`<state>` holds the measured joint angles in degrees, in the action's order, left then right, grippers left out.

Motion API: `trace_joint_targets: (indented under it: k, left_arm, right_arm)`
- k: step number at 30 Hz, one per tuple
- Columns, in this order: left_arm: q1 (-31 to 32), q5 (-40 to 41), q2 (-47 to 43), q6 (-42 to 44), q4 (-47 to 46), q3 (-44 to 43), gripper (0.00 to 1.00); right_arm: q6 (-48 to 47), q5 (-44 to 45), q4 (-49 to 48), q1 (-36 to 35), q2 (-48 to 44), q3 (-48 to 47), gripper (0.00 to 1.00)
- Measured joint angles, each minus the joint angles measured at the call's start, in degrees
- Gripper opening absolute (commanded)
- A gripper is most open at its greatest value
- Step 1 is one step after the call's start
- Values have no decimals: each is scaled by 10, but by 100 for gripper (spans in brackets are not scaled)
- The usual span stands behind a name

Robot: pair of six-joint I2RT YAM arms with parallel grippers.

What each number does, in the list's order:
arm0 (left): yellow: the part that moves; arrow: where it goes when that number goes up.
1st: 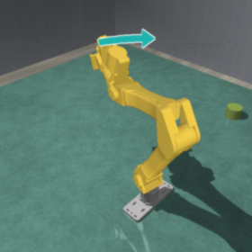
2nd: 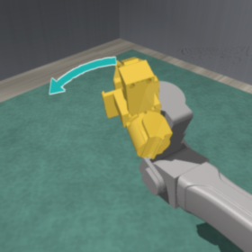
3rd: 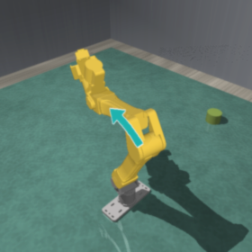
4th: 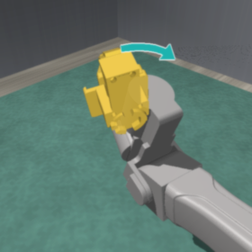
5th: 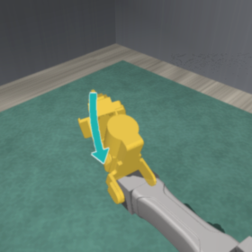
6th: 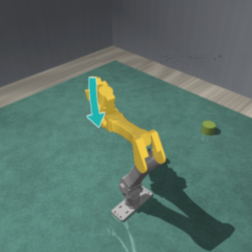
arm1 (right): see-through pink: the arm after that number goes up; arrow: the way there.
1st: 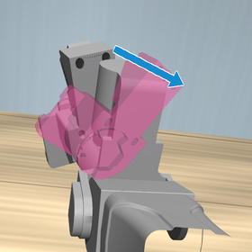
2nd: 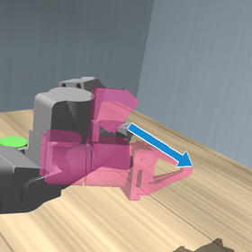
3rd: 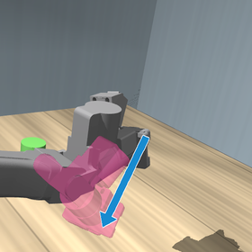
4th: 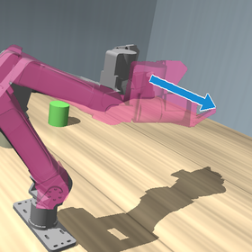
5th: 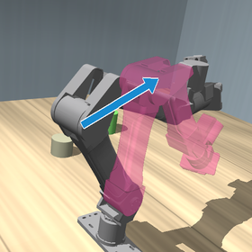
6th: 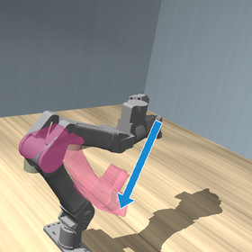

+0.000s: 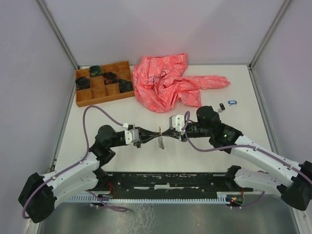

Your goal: Put the keys on the keyring

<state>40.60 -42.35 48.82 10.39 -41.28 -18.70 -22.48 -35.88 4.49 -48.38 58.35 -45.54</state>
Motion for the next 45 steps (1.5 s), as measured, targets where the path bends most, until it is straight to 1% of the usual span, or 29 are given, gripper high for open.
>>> trace_joint_targets:
  k: [7, 12, 17, 27, 37, 45]
  left_arm:
    - [0, -2, -18, 21, 111, -40, 17]
    - [0, -13, -7, 32, 160, -58, 19]
    - [0, -23, 6, 34, 178, -63, 19]
    - [2, -43, 25, 37, 189, -68, 19]
    - [11, -48, 42, 41, 191, -72, 16]
    - [19, -47, 53, 58, 222, -86, 15]
  right_arm:
    - [-26, 4, 90, -5, 15, -52, 1]
    - [-56, 25, 158, -21, 36, -85, 1]
    - [-81, 49, 215, -36, 53, -116, 1]
    - [-109, 76, 292, -54, 89, -167, 1]
    - [-119, 91, 331, -64, 109, -190, 1]
    - [-123, 95, 347, -67, 119, -199, 0]
